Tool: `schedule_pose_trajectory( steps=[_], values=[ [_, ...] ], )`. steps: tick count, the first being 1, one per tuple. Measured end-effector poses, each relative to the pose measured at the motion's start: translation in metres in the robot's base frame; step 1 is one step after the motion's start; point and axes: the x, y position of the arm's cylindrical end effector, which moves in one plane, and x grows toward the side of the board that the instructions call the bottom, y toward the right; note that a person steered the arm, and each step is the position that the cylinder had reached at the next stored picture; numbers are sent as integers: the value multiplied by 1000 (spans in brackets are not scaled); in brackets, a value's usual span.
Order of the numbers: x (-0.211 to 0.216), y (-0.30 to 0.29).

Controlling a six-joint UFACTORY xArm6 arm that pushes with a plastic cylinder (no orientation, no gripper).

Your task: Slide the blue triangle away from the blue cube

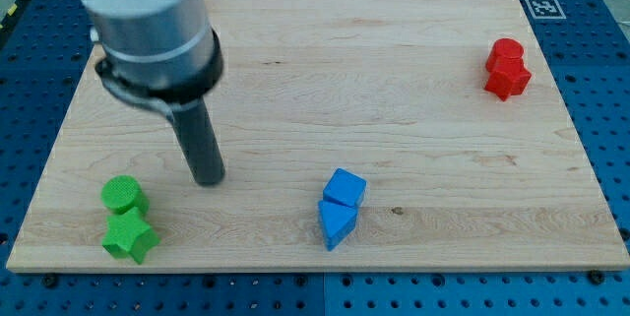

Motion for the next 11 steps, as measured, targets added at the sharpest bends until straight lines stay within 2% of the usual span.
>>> schedule_pose_trajectory(
  steps=[1, 3, 4, 8, 11],
  values=[
    [34, 8],
    [49, 36],
    [65, 76],
    [52, 107],
    [52, 171]
  ],
)
